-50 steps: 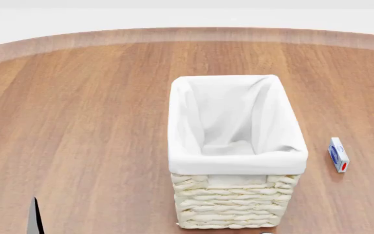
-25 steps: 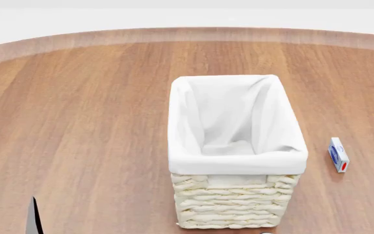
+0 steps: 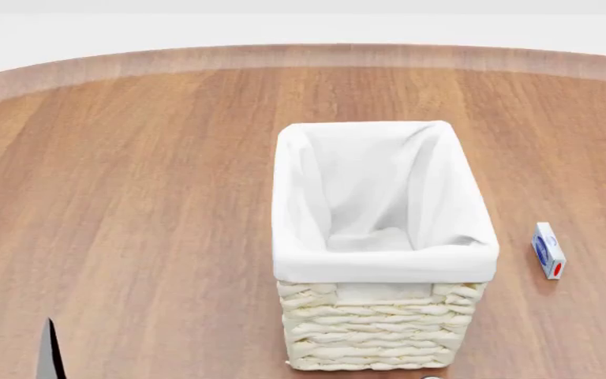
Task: Pick up the alphabet soup and put it in the basket.
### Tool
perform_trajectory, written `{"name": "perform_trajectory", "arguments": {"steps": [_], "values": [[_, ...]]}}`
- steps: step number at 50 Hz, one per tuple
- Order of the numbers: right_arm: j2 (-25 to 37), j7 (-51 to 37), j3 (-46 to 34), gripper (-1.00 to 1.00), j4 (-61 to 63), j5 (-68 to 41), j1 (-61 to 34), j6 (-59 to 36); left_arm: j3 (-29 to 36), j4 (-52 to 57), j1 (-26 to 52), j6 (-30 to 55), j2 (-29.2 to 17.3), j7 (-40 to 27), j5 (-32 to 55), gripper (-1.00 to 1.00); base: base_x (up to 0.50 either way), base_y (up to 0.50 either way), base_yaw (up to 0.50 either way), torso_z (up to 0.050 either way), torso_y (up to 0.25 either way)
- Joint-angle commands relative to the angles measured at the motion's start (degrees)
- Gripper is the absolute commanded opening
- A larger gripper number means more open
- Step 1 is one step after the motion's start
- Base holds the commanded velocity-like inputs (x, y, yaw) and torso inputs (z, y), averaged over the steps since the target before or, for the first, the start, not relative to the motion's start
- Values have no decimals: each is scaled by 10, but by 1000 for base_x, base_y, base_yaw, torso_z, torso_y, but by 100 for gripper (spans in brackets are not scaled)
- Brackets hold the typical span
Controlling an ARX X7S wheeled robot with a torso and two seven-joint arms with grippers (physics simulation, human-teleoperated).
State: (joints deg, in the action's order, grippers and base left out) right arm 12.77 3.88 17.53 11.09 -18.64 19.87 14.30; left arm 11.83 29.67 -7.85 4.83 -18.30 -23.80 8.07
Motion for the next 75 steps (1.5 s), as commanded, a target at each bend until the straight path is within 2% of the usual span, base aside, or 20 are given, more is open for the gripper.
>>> {"name": "perform_trajectory", "arguments": {"steps": [1,9,21,35,50,64,75], "values": [[32,-40,5,-100,140,-5,-14,-86,-1,2,-1,0,-2,-3,4,100,0,0,0,0,0],[56,-60,13,-100,204,-36,-34,-136,2,4,-1,2,-4,-4,3,100,0,0,0,0,0],[99,-112,-10,-100,285,-55,-124,-246,2,1,0,0,-6,-6,5,100,0,0,0,0,1],[139,-151,-88,-100,304,-75,-305,-376,2,0,1,-2,-8,-9,7,100,0,0,0,0,1],[130,-157,-182,-100,242,-68,-506,-458,3,-3,2,-4,-10,-11,10,100,0,0,0,0,1],[83,-131,-265,-100,90,-28,-661,-443,3,-4,2,-4,-12,-15,12,100,0,0,0,0,1],[46,-103,-297,-100,-59,-11,-747,-411,6,-5,4,-4,-13,-16,12,100,0,0,0,0,0]]}}
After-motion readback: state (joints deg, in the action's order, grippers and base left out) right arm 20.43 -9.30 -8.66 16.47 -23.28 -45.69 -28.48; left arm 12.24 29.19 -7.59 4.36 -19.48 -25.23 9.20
